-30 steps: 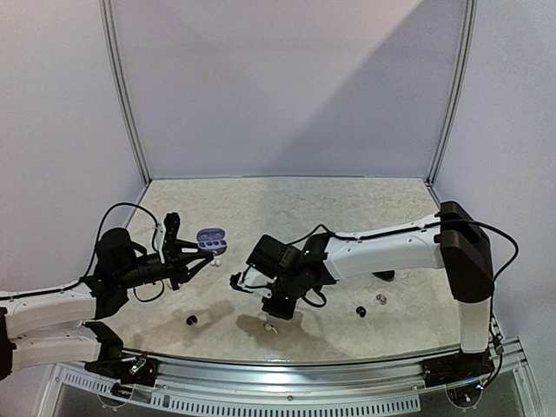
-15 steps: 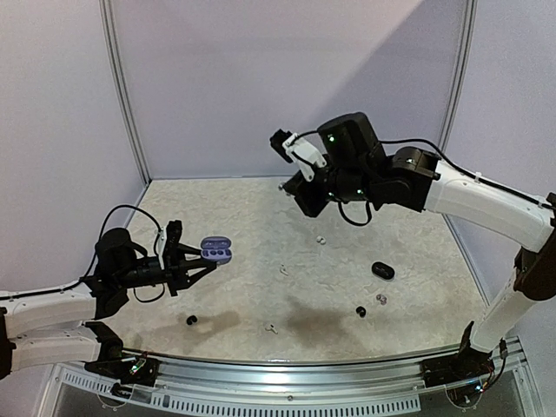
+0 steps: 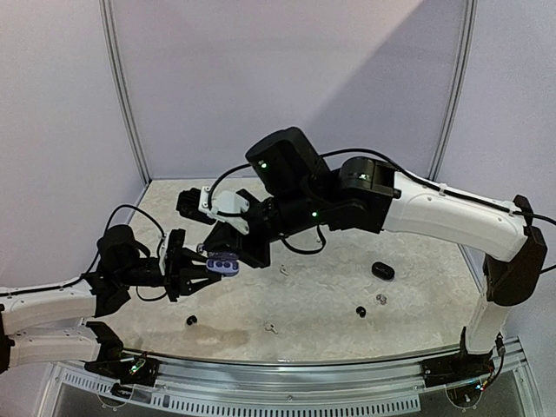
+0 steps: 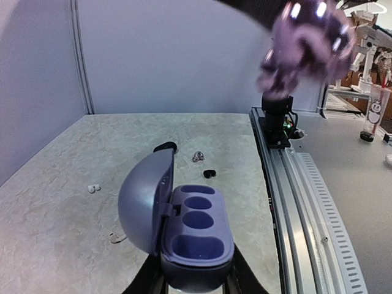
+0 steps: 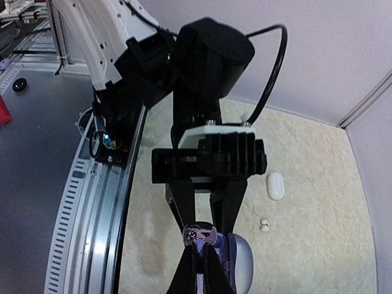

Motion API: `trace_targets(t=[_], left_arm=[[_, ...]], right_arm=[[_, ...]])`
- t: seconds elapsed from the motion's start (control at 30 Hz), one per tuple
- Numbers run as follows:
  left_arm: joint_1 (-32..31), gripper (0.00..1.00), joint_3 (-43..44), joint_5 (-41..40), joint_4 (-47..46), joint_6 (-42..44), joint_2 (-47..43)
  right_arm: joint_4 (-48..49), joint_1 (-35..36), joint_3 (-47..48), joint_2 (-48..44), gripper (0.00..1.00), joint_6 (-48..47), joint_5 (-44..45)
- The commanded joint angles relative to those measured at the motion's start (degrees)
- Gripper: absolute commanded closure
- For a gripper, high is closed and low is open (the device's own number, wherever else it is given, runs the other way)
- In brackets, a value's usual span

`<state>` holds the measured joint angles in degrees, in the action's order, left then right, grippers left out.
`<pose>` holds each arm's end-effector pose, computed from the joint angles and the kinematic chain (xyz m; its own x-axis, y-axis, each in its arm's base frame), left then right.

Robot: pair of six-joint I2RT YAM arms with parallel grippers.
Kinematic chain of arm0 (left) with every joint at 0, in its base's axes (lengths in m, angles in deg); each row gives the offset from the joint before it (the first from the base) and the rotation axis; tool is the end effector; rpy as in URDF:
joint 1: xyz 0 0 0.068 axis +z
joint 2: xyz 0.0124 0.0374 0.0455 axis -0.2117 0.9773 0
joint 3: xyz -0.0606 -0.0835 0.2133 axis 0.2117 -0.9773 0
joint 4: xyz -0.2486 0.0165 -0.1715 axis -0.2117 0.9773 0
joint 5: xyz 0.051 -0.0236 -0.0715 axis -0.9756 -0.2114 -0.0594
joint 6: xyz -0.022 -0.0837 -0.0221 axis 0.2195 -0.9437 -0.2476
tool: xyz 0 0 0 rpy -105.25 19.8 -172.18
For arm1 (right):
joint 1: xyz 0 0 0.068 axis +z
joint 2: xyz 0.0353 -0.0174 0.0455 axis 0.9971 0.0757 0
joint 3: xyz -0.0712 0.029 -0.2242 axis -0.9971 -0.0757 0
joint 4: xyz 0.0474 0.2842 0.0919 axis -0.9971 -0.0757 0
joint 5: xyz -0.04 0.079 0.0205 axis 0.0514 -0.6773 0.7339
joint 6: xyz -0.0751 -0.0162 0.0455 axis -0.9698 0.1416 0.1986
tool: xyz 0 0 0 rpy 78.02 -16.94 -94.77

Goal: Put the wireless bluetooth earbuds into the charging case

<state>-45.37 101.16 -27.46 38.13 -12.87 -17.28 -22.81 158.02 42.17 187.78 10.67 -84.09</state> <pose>0.1974 -0.1997 0.1516 -0.0214 0.0705 -0.9973 0.9889 0.1485 -0.0107 0.1362 0.4785 0.3344 0.1983 -0.5117 -0.8360 -0.9776 -0.0415 -0.2066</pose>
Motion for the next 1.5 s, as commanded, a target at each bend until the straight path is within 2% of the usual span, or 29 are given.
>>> trace_targets(t=[0.0, 0.57, 1.27, 1.37, 1.47], left_arm=[[-1.08, 1.0, 1.41, 2.05, 1.78, 2.66, 0.47], [-2.45, 1.0, 1.52, 0.42, 0.75, 3.03, 1.37], [-2.63, 1.0, 0.55, -0.55, -1.79, 3.23, 1.08], [-2.63, 1.0, 0.57, -0.55, -1.8, 3.31, 1.08], [-2.63, 1.0, 0.56, -0.58, -1.54, 3.14, 1.07]], right_arm=[[-5.51, -0.26, 0.98, 2.33, 1.0, -2.12, 3.59], [-7.64, -0.28, 2.4, 7.28, 1.0, -4.16, 7.46], [-6.2, -1.05, 1.05, 8.22, 1.0, -2.02, 5.83], [-5.73, -1.32, 0.95, 8.39, 0.96, -1.72, 6.02], [-5.54, -1.39, 0.94, 8.11, 0.81, -1.2, 6.96]])
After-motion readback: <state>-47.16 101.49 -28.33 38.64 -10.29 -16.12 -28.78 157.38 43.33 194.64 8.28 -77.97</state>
